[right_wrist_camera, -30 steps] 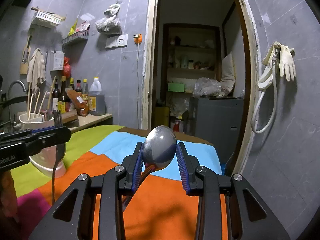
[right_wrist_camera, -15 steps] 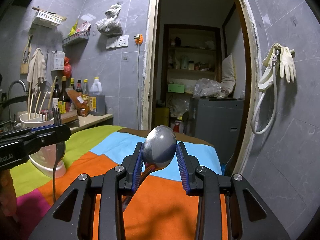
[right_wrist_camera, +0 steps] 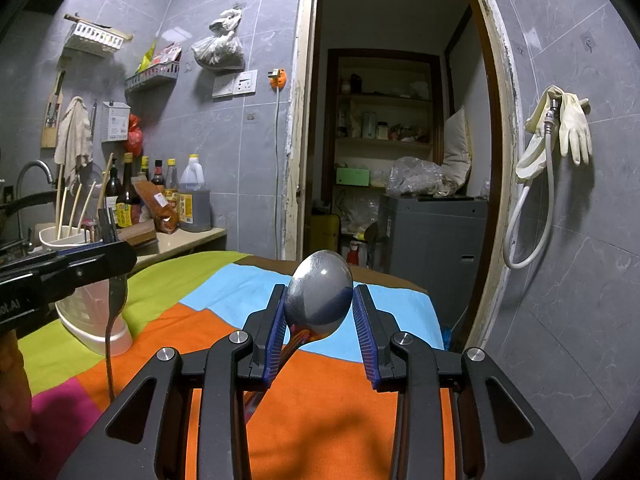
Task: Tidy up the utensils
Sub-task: 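Lift the fork with the left tool while the right tool lifts the small spoon, then carry the fork and spoon over the white caddy with both tools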
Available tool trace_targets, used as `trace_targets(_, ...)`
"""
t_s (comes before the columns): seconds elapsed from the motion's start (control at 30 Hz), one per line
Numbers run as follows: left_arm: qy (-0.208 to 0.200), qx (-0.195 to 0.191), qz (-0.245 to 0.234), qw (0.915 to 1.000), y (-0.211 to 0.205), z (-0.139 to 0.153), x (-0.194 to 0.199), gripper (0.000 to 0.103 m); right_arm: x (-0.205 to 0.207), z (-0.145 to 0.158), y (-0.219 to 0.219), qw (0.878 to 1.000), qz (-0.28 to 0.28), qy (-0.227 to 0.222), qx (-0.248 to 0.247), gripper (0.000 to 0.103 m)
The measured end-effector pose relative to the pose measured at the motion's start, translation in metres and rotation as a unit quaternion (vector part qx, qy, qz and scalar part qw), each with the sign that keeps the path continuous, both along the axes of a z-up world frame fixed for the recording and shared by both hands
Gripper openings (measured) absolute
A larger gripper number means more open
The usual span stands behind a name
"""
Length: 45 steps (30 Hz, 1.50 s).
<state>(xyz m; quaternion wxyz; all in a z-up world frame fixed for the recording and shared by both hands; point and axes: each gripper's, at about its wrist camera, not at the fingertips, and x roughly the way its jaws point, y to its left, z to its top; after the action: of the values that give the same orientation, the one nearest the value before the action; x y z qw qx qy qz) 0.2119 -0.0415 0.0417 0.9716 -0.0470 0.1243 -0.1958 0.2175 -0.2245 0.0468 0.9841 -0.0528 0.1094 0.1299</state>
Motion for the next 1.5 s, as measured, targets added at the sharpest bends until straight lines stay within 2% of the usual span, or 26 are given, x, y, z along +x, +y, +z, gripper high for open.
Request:
trace_targets(0.2,-0.007,-0.001,-0.002,1.0000,0.000,0.003,-0.002,0.019,-0.001,0.000,0.001,1.000,0.000,-0.003,0.000,0.030)
trace_targets(0.47,-0.014,0.000,-0.009,0.9999,-0.002,0.004,-0.005,0.019,-0.002,0.000,0.002,1.000,0.000,-0.003,-0.001,0.025)
trace_targets(0.53,-0.015,0.001,-0.009,0.9998,-0.003,0.004,-0.005,0.019,-0.002,0.000,0.002,1.000,0.001,-0.003,-0.004,0.019)
trace_targets(0.73,-0.013,0.000,-0.008,0.9999,-0.003,0.004,-0.005,0.019,-0.001,0.000,0.002,1.000,0.004,0.002,-0.008,0.011)
trace_targets(1.03,-0.007,-0.003,-0.005,1.0000,-0.002,0.004,-0.004,0.019,0.002,-0.002,0.006,1.000,0.005,0.012,-0.017,0.004)
trace_targets(1.3,-0.010,-0.001,0.002,0.9999,-0.001,0.006,-0.004,0.018,0.004,-0.003,0.002,1.000,-0.004,0.021,-0.014,0.001)
trace_targets(1.5,-0.016,-0.010,0.010,0.9998,0.005,0.012,-0.008,0.018,0.000,0.001,-0.001,1.000,-0.005,0.008,-0.013,0.001)
